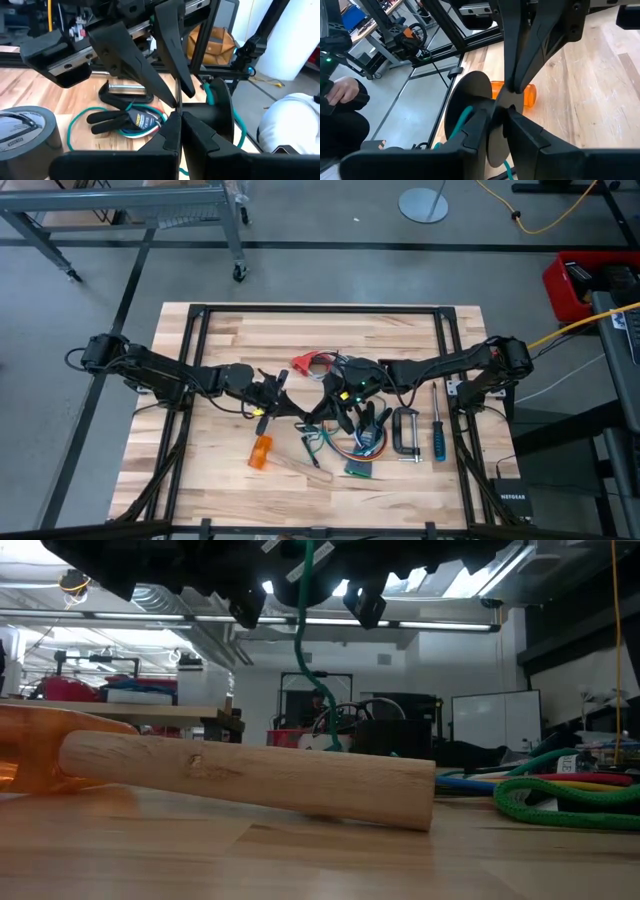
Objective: Coil cords
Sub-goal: Coil the blue wire onto the spool
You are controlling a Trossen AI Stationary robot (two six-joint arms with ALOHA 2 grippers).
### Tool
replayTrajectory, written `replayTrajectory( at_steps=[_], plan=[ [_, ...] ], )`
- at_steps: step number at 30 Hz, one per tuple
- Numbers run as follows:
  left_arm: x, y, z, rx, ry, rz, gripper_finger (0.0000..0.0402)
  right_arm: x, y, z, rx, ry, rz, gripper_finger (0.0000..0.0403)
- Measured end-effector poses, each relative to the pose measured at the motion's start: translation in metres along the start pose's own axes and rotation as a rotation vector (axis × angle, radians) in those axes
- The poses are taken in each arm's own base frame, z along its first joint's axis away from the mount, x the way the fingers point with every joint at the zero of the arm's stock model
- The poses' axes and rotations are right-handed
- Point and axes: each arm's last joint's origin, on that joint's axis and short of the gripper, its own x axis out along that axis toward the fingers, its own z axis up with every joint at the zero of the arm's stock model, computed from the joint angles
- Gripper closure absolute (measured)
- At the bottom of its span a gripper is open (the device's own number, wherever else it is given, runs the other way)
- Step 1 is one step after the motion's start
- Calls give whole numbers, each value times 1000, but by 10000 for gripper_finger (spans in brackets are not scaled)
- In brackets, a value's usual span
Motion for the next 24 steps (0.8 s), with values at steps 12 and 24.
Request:
replayTrajectory(
  at_steps=[12, 24],
  plan=[
    [0, 0, 0, -3, 0, -5, 401, 0, -1, -1, 0, 7, 0, 393],
    [-3, -2, 11, 51, -95, -9, 356, -3, -4, 4, -9, -16, 20, 399]
  ],
)
